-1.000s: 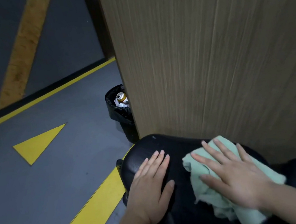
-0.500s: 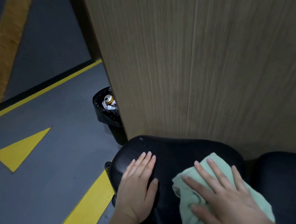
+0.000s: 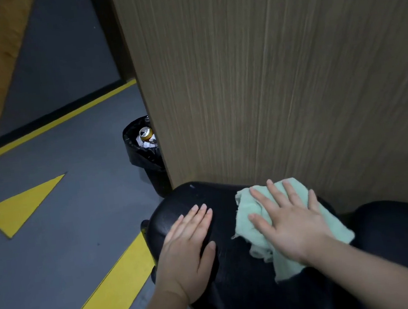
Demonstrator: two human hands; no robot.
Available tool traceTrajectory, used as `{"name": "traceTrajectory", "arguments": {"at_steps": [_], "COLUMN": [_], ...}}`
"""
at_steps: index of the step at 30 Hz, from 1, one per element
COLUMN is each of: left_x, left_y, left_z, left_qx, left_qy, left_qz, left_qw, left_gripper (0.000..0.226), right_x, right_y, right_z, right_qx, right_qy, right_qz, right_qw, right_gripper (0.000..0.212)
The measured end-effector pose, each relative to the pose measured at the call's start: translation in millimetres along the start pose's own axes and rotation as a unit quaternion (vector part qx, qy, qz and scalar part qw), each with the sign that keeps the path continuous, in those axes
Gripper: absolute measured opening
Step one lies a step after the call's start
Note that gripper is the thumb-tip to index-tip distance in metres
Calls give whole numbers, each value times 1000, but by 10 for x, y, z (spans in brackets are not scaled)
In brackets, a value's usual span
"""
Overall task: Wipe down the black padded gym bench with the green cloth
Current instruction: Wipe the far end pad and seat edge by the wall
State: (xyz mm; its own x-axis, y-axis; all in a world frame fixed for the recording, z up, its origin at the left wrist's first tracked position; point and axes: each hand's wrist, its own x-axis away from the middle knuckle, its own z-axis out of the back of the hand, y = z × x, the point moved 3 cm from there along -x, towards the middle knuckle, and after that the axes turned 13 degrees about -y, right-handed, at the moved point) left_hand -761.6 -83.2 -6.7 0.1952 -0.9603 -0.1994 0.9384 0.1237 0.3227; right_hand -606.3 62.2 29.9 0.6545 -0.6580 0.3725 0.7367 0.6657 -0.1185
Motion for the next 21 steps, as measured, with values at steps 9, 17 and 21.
{"name": "traceTrajectory", "arguments": {"at_steps": [9, 17, 21], "left_x": [2, 4, 1], "left_y": [-23, -50, -29], "left_z": [-19, -39, -21], "left_qx": [-9, -11, -7], "left_qy": [-13, -6, -4], "left_qz": [5, 4, 5], "left_qw": [1000, 1000, 1000], "left_gripper": [54, 55, 55], "right_x": [798, -43, -217], "right_y": [-121, 263, 223], "right_z": [-489, -14, 73], "right_qx": [8, -24, -43], "right_qy": [36, 12, -7], "right_qz": [82, 37, -21], "right_qw": [996, 999, 999], "right_gripper": [58, 63, 59]}}
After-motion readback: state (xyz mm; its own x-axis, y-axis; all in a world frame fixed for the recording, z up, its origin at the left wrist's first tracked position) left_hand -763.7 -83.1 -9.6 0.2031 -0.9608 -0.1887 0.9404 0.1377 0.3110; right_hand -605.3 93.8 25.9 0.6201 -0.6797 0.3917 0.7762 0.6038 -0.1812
